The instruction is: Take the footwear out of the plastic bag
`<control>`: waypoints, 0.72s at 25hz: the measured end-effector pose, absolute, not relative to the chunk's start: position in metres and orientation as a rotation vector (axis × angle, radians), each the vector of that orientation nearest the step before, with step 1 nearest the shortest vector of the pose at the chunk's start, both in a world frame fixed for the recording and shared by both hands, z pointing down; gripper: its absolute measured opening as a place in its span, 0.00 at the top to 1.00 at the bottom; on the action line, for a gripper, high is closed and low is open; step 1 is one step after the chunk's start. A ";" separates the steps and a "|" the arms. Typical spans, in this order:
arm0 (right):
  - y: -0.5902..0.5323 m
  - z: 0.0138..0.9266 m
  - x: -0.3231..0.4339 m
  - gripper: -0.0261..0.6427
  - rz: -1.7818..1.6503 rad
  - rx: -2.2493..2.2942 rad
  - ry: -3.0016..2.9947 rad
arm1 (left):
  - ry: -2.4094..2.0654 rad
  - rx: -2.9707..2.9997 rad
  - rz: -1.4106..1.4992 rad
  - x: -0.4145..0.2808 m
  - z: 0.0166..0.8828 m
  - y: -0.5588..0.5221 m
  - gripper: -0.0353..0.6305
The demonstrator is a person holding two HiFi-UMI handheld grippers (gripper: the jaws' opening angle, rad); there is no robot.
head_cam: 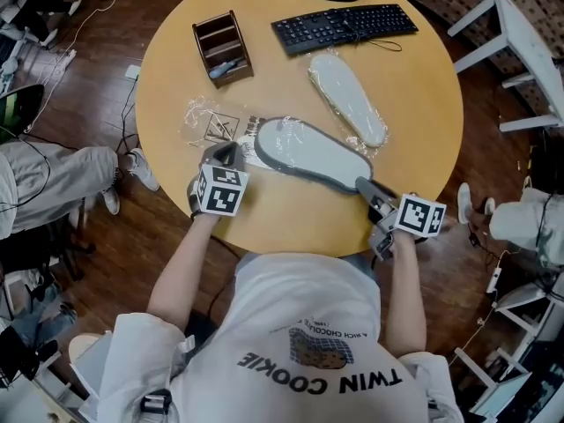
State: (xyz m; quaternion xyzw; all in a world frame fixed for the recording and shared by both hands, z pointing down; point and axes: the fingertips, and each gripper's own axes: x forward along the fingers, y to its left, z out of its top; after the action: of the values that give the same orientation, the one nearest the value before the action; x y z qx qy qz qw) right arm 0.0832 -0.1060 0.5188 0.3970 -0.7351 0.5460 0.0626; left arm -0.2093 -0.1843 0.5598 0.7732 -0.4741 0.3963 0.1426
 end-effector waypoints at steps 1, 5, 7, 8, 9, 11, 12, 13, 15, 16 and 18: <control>-0.106 0.516 0.084 0.84 1.667 1.191 -2.240 | -1.369 2.231 1.148 -0.210 0.560 -0.185 0.95; -0.101 0.506 0.094 0.85 1.685 1.167 -2.304 | -1.371 2.226 1.165 -0.211 0.561 -0.185 0.95; -0.098 0.500 0.103 0.86 1.678 1.166 -2.325 | -1.370 2.225 1.168 -0.210 0.562 -0.186 0.95; -0.097 0.495 0.107 0.86 1.679 1.166 -2.336 | -1.370 2.225 1.171 -0.210 0.562 -0.186 0.95; -0.095 0.491 0.112 0.86 1.679 1.166 -2.345 | -1.372 2.224 1.174 -0.209 0.562 -0.186 0.95; -0.091 0.482 0.121 0.86 1.680 1.172 -2.352 | -1.375 2.221 1.183 -0.209 0.560 -0.186 0.95; -0.089 0.479 0.126 0.86 1.682 1.181 -2.347 | -1.376 2.219 1.186 -0.208 0.560 -0.186 0.95; -0.086 0.475 0.131 0.86 1.685 1.191 -2.344 | -1.376 2.216 1.188 -0.208 0.560 -0.186 0.95; -0.082 0.468 0.140 0.86 1.694 1.206 -2.352 | -1.376 2.214 1.190 -0.207 0.560 -0.186 0.95; -0.080 0.464 0.145 0.87 1.697 1.213 -2.357 | -1.377 2.213 1.193 -0.207 0.560 -0.186 0.95; -0.075 0.456 0.156 0.87 1.704 1.234 -2.357 | -1.379 2.211 1.197 -0.207 0.560 -0.186 0.95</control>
State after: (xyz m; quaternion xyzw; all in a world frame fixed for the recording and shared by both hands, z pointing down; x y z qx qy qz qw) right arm 0.1557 -0.0754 0.4564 0.3907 -0.7459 0.5394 -0.0089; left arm -0.2069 -0.1856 0.5602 0.7637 -0.4765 0.4136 0.1367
